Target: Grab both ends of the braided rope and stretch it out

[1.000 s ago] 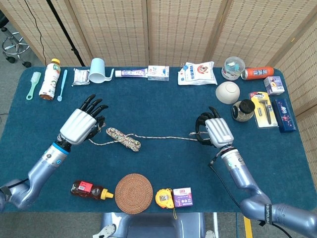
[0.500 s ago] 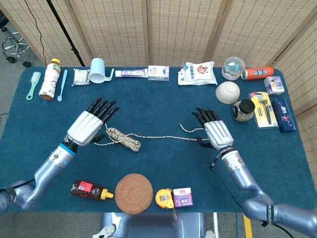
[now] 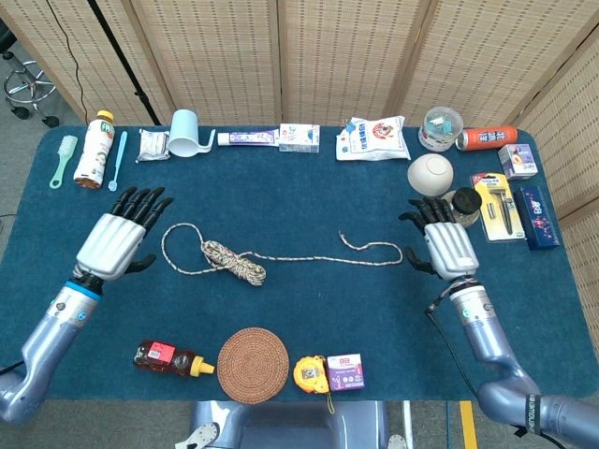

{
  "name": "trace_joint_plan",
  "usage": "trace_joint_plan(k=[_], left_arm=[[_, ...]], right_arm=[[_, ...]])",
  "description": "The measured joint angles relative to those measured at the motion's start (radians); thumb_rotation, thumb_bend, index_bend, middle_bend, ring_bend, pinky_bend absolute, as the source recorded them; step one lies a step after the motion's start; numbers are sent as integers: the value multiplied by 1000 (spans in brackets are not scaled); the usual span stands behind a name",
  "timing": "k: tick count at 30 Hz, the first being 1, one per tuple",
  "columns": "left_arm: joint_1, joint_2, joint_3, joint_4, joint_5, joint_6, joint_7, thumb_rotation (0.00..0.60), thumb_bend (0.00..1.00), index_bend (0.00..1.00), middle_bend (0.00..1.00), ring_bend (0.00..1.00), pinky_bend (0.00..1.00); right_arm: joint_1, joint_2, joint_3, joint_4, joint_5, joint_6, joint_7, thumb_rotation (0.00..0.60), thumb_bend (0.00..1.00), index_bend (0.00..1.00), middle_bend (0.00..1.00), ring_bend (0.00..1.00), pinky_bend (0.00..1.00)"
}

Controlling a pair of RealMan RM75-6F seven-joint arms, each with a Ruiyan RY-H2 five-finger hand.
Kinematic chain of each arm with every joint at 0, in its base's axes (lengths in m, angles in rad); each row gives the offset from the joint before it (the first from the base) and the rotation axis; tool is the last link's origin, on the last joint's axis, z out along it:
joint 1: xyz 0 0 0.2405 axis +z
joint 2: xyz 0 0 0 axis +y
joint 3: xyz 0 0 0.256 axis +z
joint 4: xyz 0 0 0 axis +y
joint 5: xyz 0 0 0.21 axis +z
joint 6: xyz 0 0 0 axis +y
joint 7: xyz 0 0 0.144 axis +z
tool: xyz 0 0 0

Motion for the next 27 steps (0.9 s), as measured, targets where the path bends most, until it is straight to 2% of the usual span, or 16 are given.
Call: trace_joint_plan(k=[4,8,17,27], left_arm=[[53,39,17,-20,-21,45,-10,600,198,155,67,16,0],[124,73,42,-30,-24,116,-32,600,198,199,90,36,0],[301,132,118,-57,14,281,-102,600,198,216,99,45,0],[439,134,188,-59,103,415,-132,600,199,223,104,52,0]], right_arm=[[-31,15,-11,12,-10,39,2,600,437,374,193,126,24],[-76,36,-29,14,-22,91,4,600,437,387,215,154,47],[-188,112,-78,-50,-55,200,-7,600,437,396,231,171,49],[-332,177,-144,-116,-111,352,-15,600,437,421,260,175,49]])
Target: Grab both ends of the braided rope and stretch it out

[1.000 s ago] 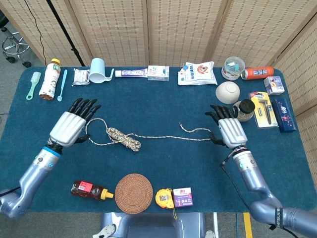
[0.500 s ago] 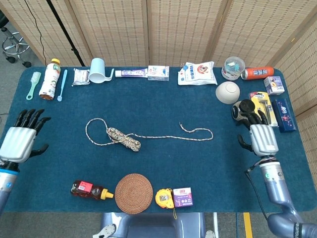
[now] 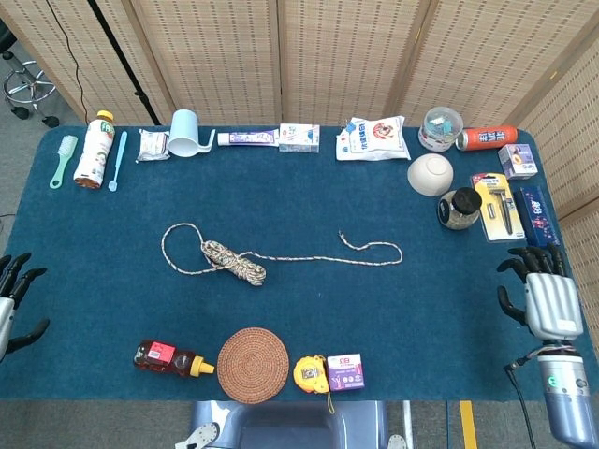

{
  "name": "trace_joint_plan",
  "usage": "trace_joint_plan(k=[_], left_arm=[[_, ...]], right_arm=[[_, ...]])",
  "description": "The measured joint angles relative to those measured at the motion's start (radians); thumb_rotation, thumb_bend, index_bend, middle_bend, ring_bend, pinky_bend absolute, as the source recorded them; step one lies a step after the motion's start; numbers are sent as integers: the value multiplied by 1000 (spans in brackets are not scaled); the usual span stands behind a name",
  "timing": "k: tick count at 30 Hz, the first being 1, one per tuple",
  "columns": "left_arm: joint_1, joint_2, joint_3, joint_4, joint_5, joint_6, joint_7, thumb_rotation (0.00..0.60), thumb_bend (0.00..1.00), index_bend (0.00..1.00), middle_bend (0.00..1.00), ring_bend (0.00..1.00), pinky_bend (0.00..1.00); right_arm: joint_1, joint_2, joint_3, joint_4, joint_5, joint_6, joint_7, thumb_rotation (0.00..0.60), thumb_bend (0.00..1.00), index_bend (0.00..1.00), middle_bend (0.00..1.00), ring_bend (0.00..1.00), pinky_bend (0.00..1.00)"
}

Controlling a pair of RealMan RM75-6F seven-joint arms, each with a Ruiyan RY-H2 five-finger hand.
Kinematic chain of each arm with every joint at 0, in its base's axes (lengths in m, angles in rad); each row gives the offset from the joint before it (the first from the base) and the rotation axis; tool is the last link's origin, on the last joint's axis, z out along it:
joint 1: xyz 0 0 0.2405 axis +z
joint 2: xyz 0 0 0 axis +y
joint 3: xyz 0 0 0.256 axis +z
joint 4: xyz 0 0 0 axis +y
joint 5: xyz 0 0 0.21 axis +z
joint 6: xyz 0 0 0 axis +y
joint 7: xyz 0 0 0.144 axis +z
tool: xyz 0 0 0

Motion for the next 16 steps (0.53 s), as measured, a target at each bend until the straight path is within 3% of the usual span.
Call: trace_joint_plan(k=[8,16], left_arm=[[51,1,12,-13,30,34,11,600,198,238,105,52,0],[51,-4,-8,-22,37,18,20,600,198,238,105,52,0]], right_arm=[[-97,39,-41,-51,-36,81,-7,600,437,431,267,176,50],[-117,45,-29,-52,-28,75,5,600,437,435,268,176,50]])
